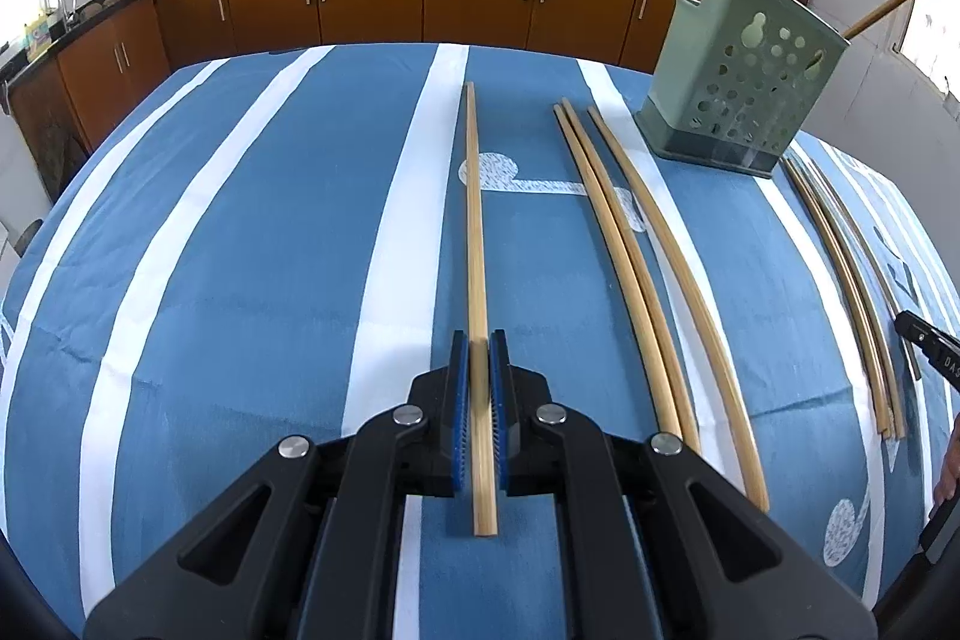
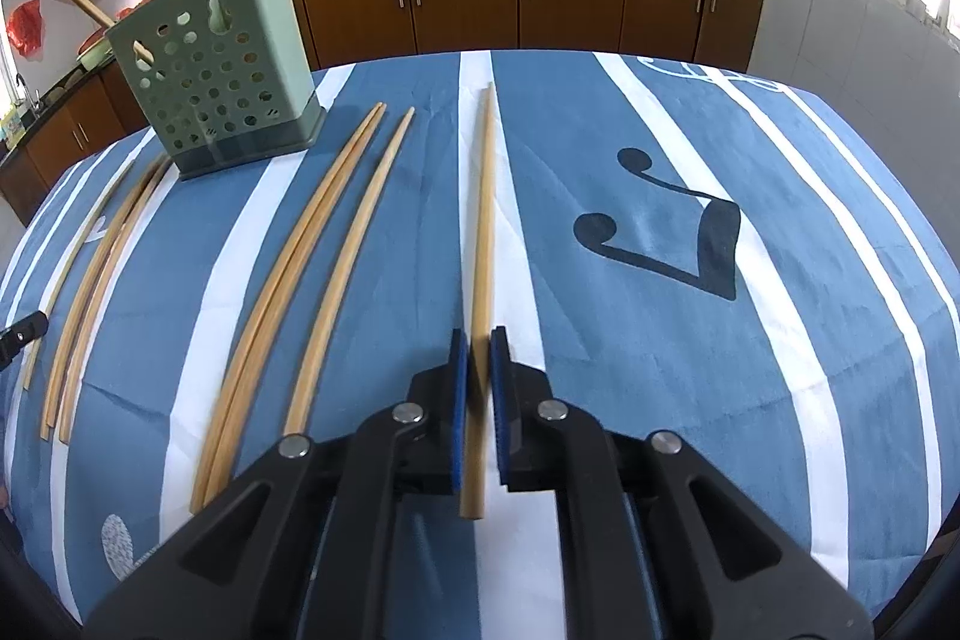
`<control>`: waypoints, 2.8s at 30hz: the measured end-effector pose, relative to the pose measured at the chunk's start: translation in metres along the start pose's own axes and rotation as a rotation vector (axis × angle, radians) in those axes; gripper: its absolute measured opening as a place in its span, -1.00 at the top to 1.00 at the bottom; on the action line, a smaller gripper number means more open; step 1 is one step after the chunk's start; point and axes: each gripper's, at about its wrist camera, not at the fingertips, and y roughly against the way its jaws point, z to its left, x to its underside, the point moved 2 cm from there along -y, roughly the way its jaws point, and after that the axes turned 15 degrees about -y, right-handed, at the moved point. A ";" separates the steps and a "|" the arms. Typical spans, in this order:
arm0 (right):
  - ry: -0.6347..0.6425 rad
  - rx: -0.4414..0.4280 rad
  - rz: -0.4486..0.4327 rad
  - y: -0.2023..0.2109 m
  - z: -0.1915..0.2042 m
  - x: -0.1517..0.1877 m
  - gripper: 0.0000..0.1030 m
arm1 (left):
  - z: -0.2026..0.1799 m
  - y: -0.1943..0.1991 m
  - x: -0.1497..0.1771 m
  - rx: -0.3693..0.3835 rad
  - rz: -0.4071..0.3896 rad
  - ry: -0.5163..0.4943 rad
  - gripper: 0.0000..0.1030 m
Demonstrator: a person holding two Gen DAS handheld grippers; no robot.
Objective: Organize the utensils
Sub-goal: 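Lift both held chopsticks and carry them above the green holder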
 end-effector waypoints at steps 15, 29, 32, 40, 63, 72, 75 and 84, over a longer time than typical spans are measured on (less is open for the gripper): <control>-0.066 -0.065 -0.157 0.054 -0.010 -0.030 0.85 | 0.006 0.048 -0.027 0.002 -0.133 0.010 0.85; -0.085 -0.125 -0.332 0.108 -0.007 -0.063 0.85 | 0.023 0.102 -0.061 -0.023 -0.317 0.070 0.85; -0.077 -0.132 -0.344 0.112 -0.004 -0.065 0.85 | 0.024 0.107 -0.064 -0.028 -0.331 0.068 0.85; -0.053 -0.184 -0.383 0.133 0.012 -0.086 0.85 | 0.023 0.122 -0.081 -0.033 -0.376 0.043 0.86; 0.131 -0.467 -0.399 0.250 0.089 -0.153 0.85 | -0.029 0.214 -0.183 0.015 -0.725 0.013 0.86; 0.135 -0.380 -0.244 0.193 0.122 -0.190 0.85 | -0.048 0.196 -0.219 -0.085 -0.857 0.088 0.86; 0.144 -0.352 -0.194 0.170 0.132 -0.194 0.85 | -0.051 0.180 -0.228 -0.100 -0.855 0.112 0.86; 0.135 -0.325 -0.114 0.124 0.145 -0.203 0.85 | -0.066 0.138 -0.236 -0.121 -0.820 0.095 0.86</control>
